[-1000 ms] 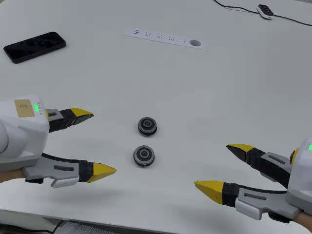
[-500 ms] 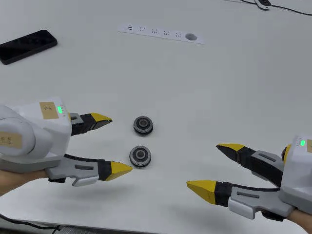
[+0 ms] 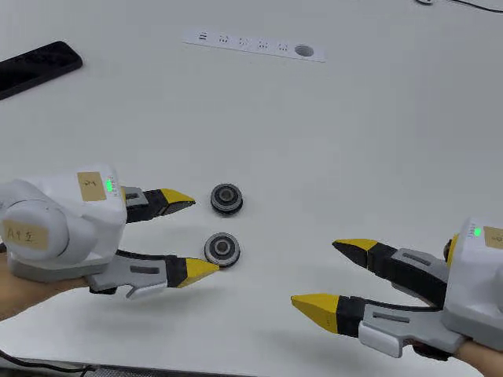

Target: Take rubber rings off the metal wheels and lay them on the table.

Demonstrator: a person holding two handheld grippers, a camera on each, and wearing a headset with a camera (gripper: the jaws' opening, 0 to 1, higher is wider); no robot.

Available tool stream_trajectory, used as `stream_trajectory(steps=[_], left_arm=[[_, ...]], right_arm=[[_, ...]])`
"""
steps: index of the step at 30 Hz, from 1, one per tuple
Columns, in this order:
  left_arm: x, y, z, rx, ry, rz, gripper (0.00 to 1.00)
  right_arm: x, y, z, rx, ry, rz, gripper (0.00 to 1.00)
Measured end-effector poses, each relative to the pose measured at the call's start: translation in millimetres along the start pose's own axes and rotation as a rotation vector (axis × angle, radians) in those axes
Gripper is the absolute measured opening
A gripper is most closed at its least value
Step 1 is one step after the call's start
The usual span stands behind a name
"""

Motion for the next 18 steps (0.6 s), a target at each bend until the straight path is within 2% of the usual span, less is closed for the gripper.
stream_trajectory(steps=[3,7,18], left_arm=[[3.1,0.3,5.5,-0.013,0.012,0.014,0.46],[3.4,-0.1,10.3,-0.009,0.022,-0.007,0.44],[8.8,3.3,18.0,-0.037,0.047,0.022,0.33]], right_arm=[[-1.7,1.3,1.8,-0.008,-0.006,-0.006,0.59],[-2.0,3.1,2.8,-0.014,-0.007,-0.010,0.58],[-2.1,2.4,2.6,-0.005,-0.006,-0.007,0.57]])
Point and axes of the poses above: the centre of the closed fingertips' face, and the gripper's own axes: z roughly forward along the fingers, x roughly to its right, y roughly out of its underside, the point moved 1 cm from there along -z, roughly backward along the fingers, and after that the axes turned 4 degrees about -x, right-handed, at the moved point
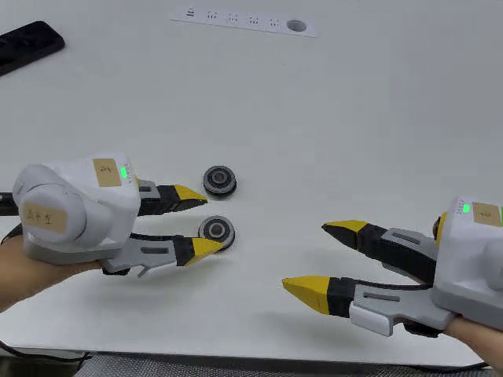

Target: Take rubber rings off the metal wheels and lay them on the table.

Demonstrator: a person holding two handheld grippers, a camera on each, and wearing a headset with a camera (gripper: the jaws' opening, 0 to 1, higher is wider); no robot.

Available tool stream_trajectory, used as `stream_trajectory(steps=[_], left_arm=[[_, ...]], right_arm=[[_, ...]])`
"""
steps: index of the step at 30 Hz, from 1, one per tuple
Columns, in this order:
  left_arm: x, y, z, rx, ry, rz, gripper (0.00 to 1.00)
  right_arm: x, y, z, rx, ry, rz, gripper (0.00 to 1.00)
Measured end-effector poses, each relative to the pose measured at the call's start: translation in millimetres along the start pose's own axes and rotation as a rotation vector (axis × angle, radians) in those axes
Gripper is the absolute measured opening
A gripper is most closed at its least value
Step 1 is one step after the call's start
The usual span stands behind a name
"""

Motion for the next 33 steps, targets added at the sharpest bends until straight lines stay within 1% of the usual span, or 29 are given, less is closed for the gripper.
stream_trajectory(steps=[5,9,13,18,21,23,26,29,33], left_arm=[[1.7,0.3,2.6,-0.005,0.013,0.014,0.29],[3.8,-0.4,5.1,-0.007,0.024,0.018,0.24],[5.9,-0.3,7.2,-0.013,0.038,0.015,0.23],[6.5,1.4,8.7,-0.024,0.045,0.014,0.20],[6.6,0.0,9.3,-0.017,0.049,0.012,0.19],[6.8,0.7,9.9,-0.021,0.052,0.021,0.18],[6.0,0.0,9.3,-0.018,0.044,0.030,0.17],[7.0,1.0,9.2,-0.018,0.054,0.025,0.15],[7.1,2.1,9.0,-0.019,0.059,0.031,0.15]], right_arm=[[-2.1,-1.2,0.5,0.002,-0.005,-0.010,0.56],[-3.0,0.2,1.7,-0.007,-0.010,-0.014,0.56],[-3.9,1.1,2.6,-0.019,-0.012,-0.026,0.56],[-4.9,-1.5,3.6,-0.012,-0.018,-0.027,0.56],[-4.3,-0.9,4.0,-0.018,-0.016,-0.035,0.56],[-4.1,0.0,4.3,-0.022,-0.017,-0.035,0.56],[-3.9,0.6,4.4,-0.023,-0.018,-0.033,0.56],[-4.0,0.6,4.3,-0.023,-0.020,-0.032,0.56],[-4.1,0.3,5.1,-0.022,-0.022,-0.031,0.56]])
Point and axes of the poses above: the centre of the closed fingertips' face, and the gripper's own axes: z roughly forward along the fingers, x roughly to its right, y roughly out of its underside, the point moved 1 cm from there along -z, roughly backward along the fingers, and after that the axes turned 4 degrees about -x, right-handed, at the moved point
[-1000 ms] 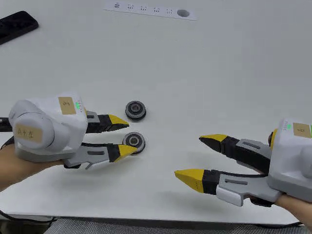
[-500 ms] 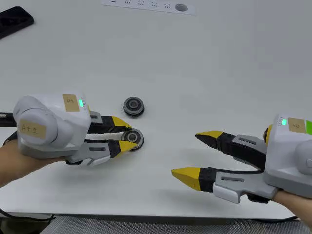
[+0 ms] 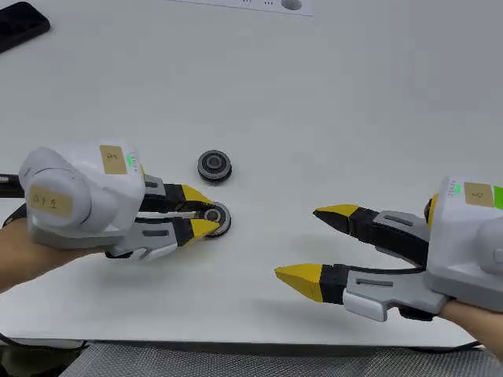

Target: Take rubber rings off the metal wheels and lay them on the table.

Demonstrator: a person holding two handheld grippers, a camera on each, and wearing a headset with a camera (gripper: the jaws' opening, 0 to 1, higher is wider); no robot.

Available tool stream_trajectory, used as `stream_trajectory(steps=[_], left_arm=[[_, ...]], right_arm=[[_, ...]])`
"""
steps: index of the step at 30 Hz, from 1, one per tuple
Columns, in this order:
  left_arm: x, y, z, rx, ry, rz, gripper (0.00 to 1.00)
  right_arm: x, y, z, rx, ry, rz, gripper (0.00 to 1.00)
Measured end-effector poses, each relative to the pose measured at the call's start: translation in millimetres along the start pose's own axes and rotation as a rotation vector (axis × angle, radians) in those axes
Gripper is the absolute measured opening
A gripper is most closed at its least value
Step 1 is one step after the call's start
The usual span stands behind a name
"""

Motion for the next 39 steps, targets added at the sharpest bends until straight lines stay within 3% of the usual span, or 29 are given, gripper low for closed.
stream_trajectory(steps=[8,9,12,20,25,28,33,39], left_arm=[[0.1,1.9,1.2,-0.026,0.004,0.055,0.14],[-0.6,2.5,1.0,-0.044,0.001,0.124,0.14],[0.6,2.1,1.5,-0.048,0.002,0.100,0.13],[1.0,2.2,1.9,-0.066,0.012,0.120,0.13],[1.5,1.7,2.1,-0.074,0.010,0.123,0.13],[1.3,1.8,2.0,-0.076,0.010,0.120,0.13],[1.1,1.8,2.0,-0.079,0.017,0.127,0.13],[0.8,1.8,2.1,-0.079,0.027,0.132,0.13]], right_arm=[[-2.5,-9.1,2.6,0.039,-0.018,0.030,0.57],[-2.8,-11.4,3.4,0.053,-0.024,0.057,0.58],[-3.5,-20.2,5.1,0.112,-0.036,0.135,0.62],[-12.8,-36.1,15.4,0.193,-0.100,0.269,0.67],[-17.8,-39.8,29.4,0.193,-0.131,0.320,0.66],[-23.6,-46.1,36.0,0.223,-0.180,0.375,0.63],[-17.5,-49.6,46.3,0.244,-0.174,0.450,0.60],[-14.2,-44.0,59.4,0.212,-0.154,0.494,0.58]])
Point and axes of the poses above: the centre of the closed fingertips' face, and the gripper's own axes: z roughly forward along the fingers, x roughly to its right, y roughly out of its underside, the point moved 1 cm from there along -z, roughly backward along the fingers, and after that the axes turned 4 degrees about -x, right-handed, at the moved point
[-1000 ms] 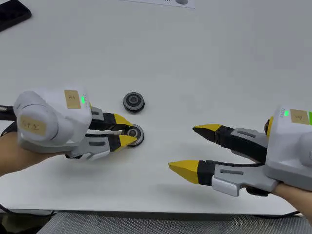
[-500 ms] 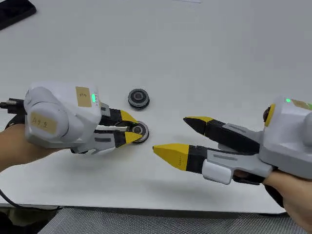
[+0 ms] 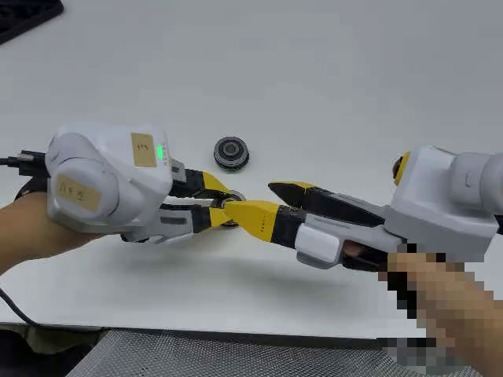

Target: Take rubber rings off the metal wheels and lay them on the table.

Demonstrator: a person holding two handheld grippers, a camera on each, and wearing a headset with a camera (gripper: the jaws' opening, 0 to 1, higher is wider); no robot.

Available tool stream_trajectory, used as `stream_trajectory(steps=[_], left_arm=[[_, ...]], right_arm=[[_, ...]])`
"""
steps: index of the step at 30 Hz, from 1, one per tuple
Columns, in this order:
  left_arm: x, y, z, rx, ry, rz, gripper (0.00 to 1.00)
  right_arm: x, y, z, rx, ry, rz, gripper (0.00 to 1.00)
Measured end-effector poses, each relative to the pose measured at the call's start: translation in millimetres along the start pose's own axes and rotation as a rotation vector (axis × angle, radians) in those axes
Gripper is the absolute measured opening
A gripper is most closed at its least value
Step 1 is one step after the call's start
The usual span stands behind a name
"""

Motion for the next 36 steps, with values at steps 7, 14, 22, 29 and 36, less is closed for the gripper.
stream_trajectory(steps=[7,14,22,29,36], left_arm=[[-0.7,-0.3,0.6,0.003,0.007,-0.002,0.13],[-0.7,-0.9,1.0,0.015,0.011,-0.014,0.13],[-0.4,-1.2,1.2,0.015,0.015,-0.011,0.13],[-0.2,-1.2,1.1,0.017,0.017,-0.020,0.13],[0.1,-1.3,0.7,0.019,0.016,-0.025,0.13]], right_arm=[[4.9,-2.4,10.5,0.037,0.022,0.157,0.54],[17.3,7.2,17.0,-0.014,0.072,0.196,0.49],[17.5,21.9,19.2,-0.078,0.085,0.206,0.47],[16.8,22.4,21.1,-0.080,0.080,0.214,0.47],[16.4,21.9,22.7,-0.080,0.083,0.215,0.47]])
Point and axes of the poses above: the centre of the closed fingertips' face, and the gripper's own axes: z roughly forward along the fingers, x roughly to its right, y roughly out of its underside, the point moved 1 cm from there along -z, roughly backward along the fingers, and after that the axes turned 4 degrees about -x, right-handed, at the moved point
